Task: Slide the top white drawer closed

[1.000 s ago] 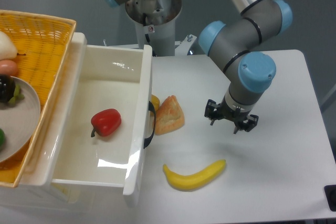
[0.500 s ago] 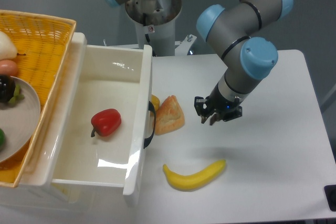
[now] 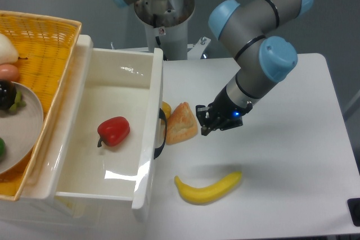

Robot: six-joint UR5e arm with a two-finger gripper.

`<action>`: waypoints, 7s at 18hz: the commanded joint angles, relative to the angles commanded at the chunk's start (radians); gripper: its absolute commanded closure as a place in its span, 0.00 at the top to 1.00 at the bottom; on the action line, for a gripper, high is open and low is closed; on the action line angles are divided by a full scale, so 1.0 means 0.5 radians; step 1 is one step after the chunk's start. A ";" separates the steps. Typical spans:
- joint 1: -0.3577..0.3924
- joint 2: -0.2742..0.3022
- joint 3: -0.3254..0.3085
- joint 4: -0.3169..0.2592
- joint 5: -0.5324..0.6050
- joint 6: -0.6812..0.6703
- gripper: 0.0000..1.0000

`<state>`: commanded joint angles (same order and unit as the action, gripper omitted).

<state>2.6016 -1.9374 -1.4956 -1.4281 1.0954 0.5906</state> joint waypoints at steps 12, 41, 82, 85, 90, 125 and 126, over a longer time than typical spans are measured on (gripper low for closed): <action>-0.034 -0.022 -0.021 -0.034 -0.196 0.028 0.10; -0.113 0.031 -0.021 -0.242 -0.301 0.135 0.11; -0.420 0.046 -0.021 -0.218 -0.301 -0.024 0.12; -0.429 0.043 -0.021 -0.218 -0.304 -0.031 0.12; -0.481 0.034 -0.025 -0.203 -0.304 -0.049 0.13; -0.482 0.021 -0.025 -0.153 -0.322 -0.064 0.46; -0.439 0.024 -0.025 -0.153 -0.316 -0.064 0.48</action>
<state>2.3821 -1.9252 -1.5079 -1.5048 0.9372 0.5584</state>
